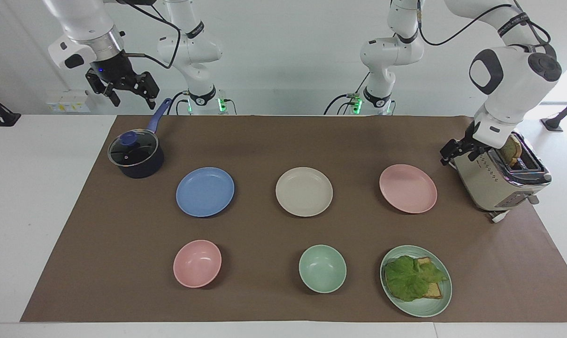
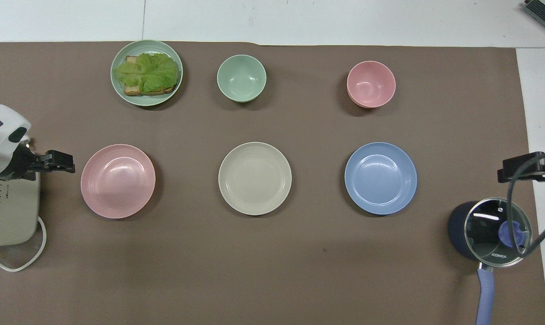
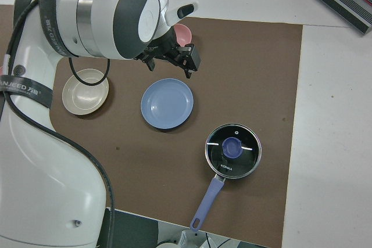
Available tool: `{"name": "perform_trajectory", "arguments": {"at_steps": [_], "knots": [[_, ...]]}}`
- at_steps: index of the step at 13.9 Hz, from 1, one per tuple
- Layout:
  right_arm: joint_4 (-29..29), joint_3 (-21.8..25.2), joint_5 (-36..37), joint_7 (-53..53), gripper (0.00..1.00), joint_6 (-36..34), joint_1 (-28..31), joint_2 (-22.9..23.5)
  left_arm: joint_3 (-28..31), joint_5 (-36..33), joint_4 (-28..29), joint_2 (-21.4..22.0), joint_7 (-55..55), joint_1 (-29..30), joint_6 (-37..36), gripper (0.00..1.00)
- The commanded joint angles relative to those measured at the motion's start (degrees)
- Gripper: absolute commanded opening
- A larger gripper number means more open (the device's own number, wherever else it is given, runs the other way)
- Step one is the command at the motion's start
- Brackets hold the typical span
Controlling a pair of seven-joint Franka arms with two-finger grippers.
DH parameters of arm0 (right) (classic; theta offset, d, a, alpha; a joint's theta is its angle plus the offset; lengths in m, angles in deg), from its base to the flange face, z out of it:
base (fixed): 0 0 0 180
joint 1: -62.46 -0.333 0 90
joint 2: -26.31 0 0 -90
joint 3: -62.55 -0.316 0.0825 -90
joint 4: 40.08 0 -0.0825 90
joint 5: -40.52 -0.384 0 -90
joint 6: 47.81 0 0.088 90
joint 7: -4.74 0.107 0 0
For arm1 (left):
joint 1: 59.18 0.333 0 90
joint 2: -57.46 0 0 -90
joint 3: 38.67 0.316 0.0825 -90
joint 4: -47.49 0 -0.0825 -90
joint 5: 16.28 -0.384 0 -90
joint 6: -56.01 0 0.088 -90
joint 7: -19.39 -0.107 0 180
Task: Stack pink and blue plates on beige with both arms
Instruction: 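Grasp the rim of the pink plate with the left gripper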
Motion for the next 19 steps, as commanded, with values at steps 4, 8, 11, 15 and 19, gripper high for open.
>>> {"name": "perform_trajectory", "arguments": {"at_steps": [4, 8, 11, 15, 19], "knots": [[-0.2, 0.1, -1.2, -1.6, 1.00, 0.7, 0.6, 0.1, -0.4, 0.7, 3.8, -6.6, -1.0, -0.1, 7.0, 1.00], [-0.2, 0.1, -1.2, -1.6, 1.00, 0.7, 0.5, 0.1, -0.4, 0.7, 7.2, -7.4, -1.1, -0.6, 8.4, 1.00], [-0.2, 0.1, -1.2, -1.6, 1.00, 0.7, 0.5, 0.1, -0.4, 0.7, 6.7, -7.4, -1.0, -0.9, 7.3, 0.02], [-0.2, 0.1, -1.2, -1.6, 1.00, 0.7, 0.5, 0.1, -0.5, 0.7, 3.5, -7.3, -1.1, -0.6, 1.3, 0.00], [-0.2, 0.1, -1.2, -1.6, 1.00, 0.7, 0.5, 0.1, -0.7, 7.8, -9.1, -8.2, -3.6, -0.2, -16.5, 0.00]]}}
